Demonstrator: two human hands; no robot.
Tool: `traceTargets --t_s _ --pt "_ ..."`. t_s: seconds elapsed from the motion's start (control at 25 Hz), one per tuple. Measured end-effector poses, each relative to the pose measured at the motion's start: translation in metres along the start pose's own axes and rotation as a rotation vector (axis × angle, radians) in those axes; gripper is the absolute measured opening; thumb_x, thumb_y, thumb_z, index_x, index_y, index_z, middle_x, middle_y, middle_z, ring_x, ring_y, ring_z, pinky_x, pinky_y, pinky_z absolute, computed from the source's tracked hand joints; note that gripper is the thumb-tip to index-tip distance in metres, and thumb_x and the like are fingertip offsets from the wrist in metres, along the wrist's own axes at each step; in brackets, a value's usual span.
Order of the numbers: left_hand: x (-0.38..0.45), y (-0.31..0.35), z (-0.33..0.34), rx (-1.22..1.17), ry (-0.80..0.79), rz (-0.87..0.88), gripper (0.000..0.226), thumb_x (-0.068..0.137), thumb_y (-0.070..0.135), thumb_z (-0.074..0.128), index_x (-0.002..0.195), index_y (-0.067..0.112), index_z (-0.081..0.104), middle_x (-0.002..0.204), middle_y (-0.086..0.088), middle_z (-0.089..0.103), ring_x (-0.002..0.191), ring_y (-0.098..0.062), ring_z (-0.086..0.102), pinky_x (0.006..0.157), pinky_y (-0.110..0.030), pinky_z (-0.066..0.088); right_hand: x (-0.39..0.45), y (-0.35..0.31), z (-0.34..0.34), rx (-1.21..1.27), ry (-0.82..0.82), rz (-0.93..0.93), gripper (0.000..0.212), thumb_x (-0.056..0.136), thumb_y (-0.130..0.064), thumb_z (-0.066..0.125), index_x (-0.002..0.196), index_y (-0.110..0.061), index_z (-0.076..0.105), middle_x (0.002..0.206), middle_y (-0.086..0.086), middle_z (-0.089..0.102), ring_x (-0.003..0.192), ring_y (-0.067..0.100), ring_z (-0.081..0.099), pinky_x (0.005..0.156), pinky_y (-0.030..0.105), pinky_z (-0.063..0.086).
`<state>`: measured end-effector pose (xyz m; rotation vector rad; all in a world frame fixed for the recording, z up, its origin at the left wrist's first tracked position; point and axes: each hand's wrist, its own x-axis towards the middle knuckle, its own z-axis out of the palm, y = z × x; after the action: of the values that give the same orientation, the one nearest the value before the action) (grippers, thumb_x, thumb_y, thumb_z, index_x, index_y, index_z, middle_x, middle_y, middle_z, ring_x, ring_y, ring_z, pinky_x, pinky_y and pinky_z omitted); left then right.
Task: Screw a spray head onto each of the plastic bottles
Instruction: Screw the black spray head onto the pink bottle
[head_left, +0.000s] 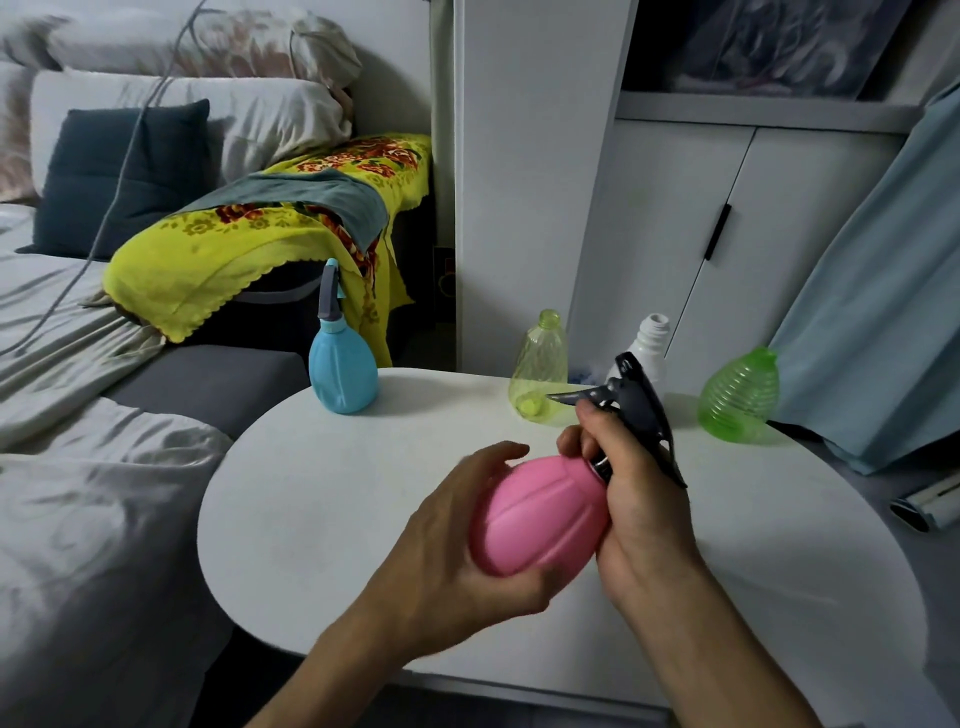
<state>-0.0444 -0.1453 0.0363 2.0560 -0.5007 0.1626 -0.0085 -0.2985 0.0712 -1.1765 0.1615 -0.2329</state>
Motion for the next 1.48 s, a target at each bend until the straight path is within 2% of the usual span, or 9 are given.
traceTargets --t_s 0.12,0.2,0.4,0.6,0.68,0.96,1.12,1.32,1.48 --pt "-0.002 -0.003 0.012 0.368 0.119 0.13 0.096 0.063 0.076 0.067 0.143 0.039 0.027 0.141 0.013 0.045 0.117 -0.006 0.048 0.095 -0.03 0.05 -0.005 0.005 0.004 -0.095 0.094 0.052 0.029 0.065 -0.048 0.084 0.072 -0.023 0.07 0.064 -0.007 0.071 0.071 0.012 0.067 0.076 0.04 0.051" --pt "0.0 -0.006 0.01 0.37 0.203 0.037 0.102 0.061 0.083 0.061 0.143 0.029 0.035 0.136 0.004 0.052 0.113 -0.012 0.05 0.091 -0.028 0.048 -0.008 0.008 0.006 -0.104 -0.068 0.146 0.061 0.045 -0.054 0.091 0.097 -0.028 0.072 0.086 -0.008 0.077 0.084 0.015 0.071 0.07 0.034 0.055" --pt "0.024 -0.028 -0.023 0.136 0.287 -0.101 0.095 0.052 0.066 0.076 0.135 0.033 0.043 0.122 0.008 0.056 0.103 -0.012 0.06 0.076 -0.02 0.056 -0.017 0.003 0.013 -0.395 -0.437 0.099 0.064 0.065 -0.035 0.082 0.123 -0.042 0.056 0.125 -0.019 0.061 0.097 -0.013 0.06 0.062 0.004 0.049" --pt "0.085 -0.066 -0.05 -0.199 0.26 -0.282 0.103 0.045 0.054 0.086 0.137 0.039 0.04 0.125 0.002 0.05 0.108 -0.019 0.058 0.078 -0.036 0.061 -0.008 -0.005 -0.005 -0.247 -0.289 0.235 0.018 0.081 -0.022 0.074 0.096 -0.032 0.074 0.107 -0.007 0.076 0.105 0.01 0.066 0.082 0.03 0.047" --pt "0.113 -0.089 -0.055 -0.228 0.274 -0.279 0.1 0.049 0.045 0.087 0.137 0.037 0.042 0.12 0.005 0.053 0.106 -0.015 0.058 0.07 -0.025 0.06 -0.002 -0.009 -0.011 -0.241 -0.247 0.239 0.012 0.083 -0.017 0.07 0.088 -0.026 0.077 0.102 0.001 0.078 0.101 0.016 0.067 0.085 0.038 0.046" --pt "0.166 -0.164 -0.049 -0.112 0.298 -0.226 0.084 0.066 0.023 0.089 0.134 0.032 0.039 0.126 0.002 0.045 0.109 -0.02 0.054 0.067 -0.018 0.051 0.016 -0.023 -0.022 -0.34 -0.229 0.13 0.017 0.087 -0.005 0.066 0.081 -0.019 0.074 0.086 0.005 0.079 0.085 0.015 0.072 0.072 0.026 0.05" --pt "0.159 -0.191 -0.039 -0.23 0.291 -0.248 0.085 0.071 0.023 0.087 0.131 0.044 0.031 0.125 0.006 0.042 0.103 -0.01 0.054 0.06 -0.014 0.055 0.01 -0.006 -0.022 -0.947 -0.246 -0.252 0.002 0.085 -0.032 0.067 0.086 -0.03 0.065 0.077 -0.009 0.072 0.078 0.007 0.068 0.067 0.024 0.051" --pt "0.161 -0.191 -0.032 -0.282 0.317 -0.209 0.084 0.072 0.015 0.086 0.131 0.04 0.032 0.129 0.001 0.044 0.107 -0.013 0.054 0.062 -0.015 0.057 -0.005 0.045 0.01 -1.682 -0.597 -0.302 0.038 0.09 -0.042 0.053 0.125 -0.03 0.045 0.131 -0.007 0.051 0.121 0.022 0.042 0.097 0.04 0.033" --pt "0.165 -0.191 -0.027 -0.259 0.35 -0.208 0.086 0.071 0.017 0.087 0.134 0.038 0.033 0.133 0.0 0.042 0.112 -0.019 0.051 0.065 -0.016 0.056 -0.022 0.08 0.029 -1.841 -0.541 -0.4 0.034 0.045 -0.029 0.086 0.073 -0.013 0.075 0.07 0.002 0.067 0.074 0.025 0.067 0.076 0.041 0.042"
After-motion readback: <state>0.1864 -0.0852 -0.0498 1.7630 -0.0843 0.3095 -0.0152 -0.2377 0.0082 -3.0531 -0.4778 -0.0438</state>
